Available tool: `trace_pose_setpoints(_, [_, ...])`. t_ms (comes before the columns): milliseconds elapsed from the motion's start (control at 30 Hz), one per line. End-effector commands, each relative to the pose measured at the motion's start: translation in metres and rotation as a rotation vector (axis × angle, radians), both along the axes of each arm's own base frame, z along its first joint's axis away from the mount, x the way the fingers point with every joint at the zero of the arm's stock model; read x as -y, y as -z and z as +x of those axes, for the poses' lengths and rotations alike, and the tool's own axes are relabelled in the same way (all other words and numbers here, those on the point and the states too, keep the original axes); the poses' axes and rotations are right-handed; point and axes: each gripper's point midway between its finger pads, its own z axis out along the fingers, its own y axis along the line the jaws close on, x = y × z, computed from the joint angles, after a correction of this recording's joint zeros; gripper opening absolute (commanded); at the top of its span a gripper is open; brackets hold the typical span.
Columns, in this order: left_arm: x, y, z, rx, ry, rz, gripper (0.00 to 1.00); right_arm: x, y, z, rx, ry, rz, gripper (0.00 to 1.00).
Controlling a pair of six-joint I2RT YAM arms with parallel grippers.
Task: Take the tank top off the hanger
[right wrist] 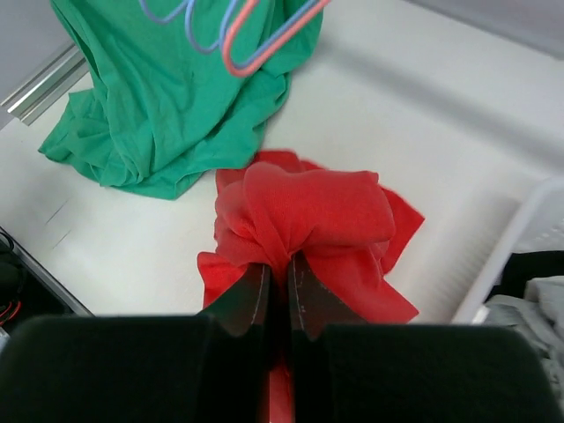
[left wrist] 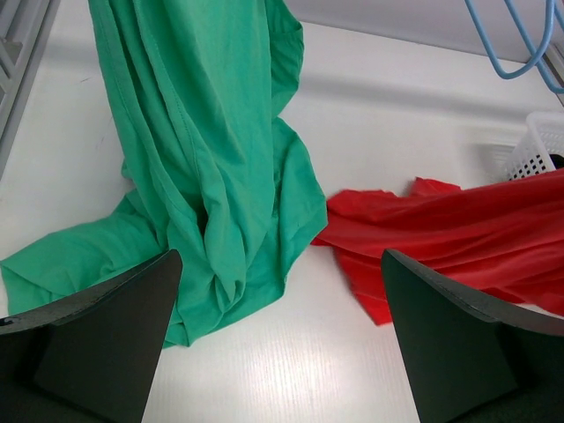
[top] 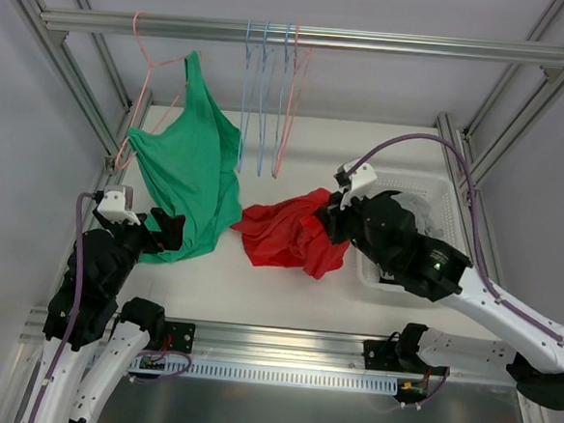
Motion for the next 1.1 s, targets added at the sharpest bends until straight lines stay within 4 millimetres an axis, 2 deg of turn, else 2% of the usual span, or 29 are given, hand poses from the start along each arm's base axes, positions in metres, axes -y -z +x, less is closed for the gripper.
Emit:
trace_pose_setpoints(0, [-0.002, -0.007, 0.002, 0.029, -0.006, 0.005, 0.99, 0.03, -0.053, 0.001, 0.09, 0.055, 0.019, 0.0])
trace_pose_setpoints(33, [-0.001, -0.007, 0.002, 0.029, -0.004, 0.005, 0.99, 0.034, -0.056, 0.0, 0.1, 0.057, 0.002, 0.0])
trace_pose_setpoints(100, [-0.002, -0.007, 0.003, 0.029, -0.006, 0.005, 0.99, 0.043, -0.082, -0.003, 0.14, 0.06, 0.036, 0.0])
trace_pose_setpoints(167, [-0.002, -0.007, 0.002, 0.03, -0.007, 0.005, 0.99, 0.053, -0.097, -0.003, 0.173, 0.072, 0.03, 0.0])
trace_pose_setpoints(200, [-0.002, -0.007, 0.002, 0.029, -0.006, 0.005, 0.99, 0.058, -0.117, -0.005, 0.199, 0.077, 0.056, 0.0])
trace_pose_setpoints(300, [-0.002, -0.007, 0.002, 0.032, -0.006, 0.004, 0.99, 0.069, -0.136, -0.006, 0.238, 0.089, 0.043, 0.0])
trace_pose_setpoints(333, [-0.002, -0.007, 0.002, 0.033, -0.006, 0.004, 0.99, 0.077, -0.151, -0.007, 0.258, 0.109, 0.058, 0.0])
trace_pose_setpoints(400, [-0.002, -0.008, 0.001, 0.039, -0.009, 0.001, 0.99, 0.085, -0.162, -0.005, 0.281, 0.135, 0.044, 0.0])
trace_pose_setpoints(433, [-0.002, -0.007, 0.001, 0.036, -0.009, 0.002, 0.99, 0.093, -0.176, -0.005, 0.302, 0.155, 0.065, 0.0])
trace_pose_setpoints(533, [-0.002, -0.007, 0.002, 0.033, -0.009, 0.003, 0.99, 0.105, -0.193, -0.001, 0.344, 0.206, 0.042, 0.0])
trace_pose_setpoints(567, [-0.002, -0.007, 0.002, 0.032, -0.009, 0.003, 0.99, 0.114, -0.208, -0.001, 0.367, 0.233, 0.058, 0.0])
trace_pose_setpoints(633, [-0.002, -0.008, 0.001, 0.036, -0.006, 0.002, 0.99, 0.126, -0.217, 0.007, 0.402, 0.302, 0.005, 0.0])
trace_pose_setpoints(667, [-0.002, -0.007, 0.001, 0.035, -0.009, 0.002, 0.99, 0.135, -0.231, 0.006, 0.424, 0.332, 0.017, 0.0])
trace_pose_setpoints(767, [-0.003, -0.008, 0.001, 0.039, -0.012, 0.002, 0.99, 0.155, -0.245, 0.013, 0.46, 0.434, -0.046, 0.0])
trace_pose_setpoints(833, [-0.003, -0.008, 0.0, 0.042, -0.011, -0.001, 0.99, 0.178, -0.259, 0.014, 0.486, 0.518, -0.076, 0.0])
trace_pose_setpoints(900, [-0.003, -0.008, 0.001, 0.041, -0.012, 0.0, 0.99, 0.186, -0.266, 0.016, 0.493, 0.558, -0.081, 0.0])
trace_pose_setpoints(1067, [-0.002, -0.008, 0.0, 0.04, -0.007, -0.003, 0.99, 0.213, -0.267, 0.031, 0.493, 0.697, -0.149, 0.0])
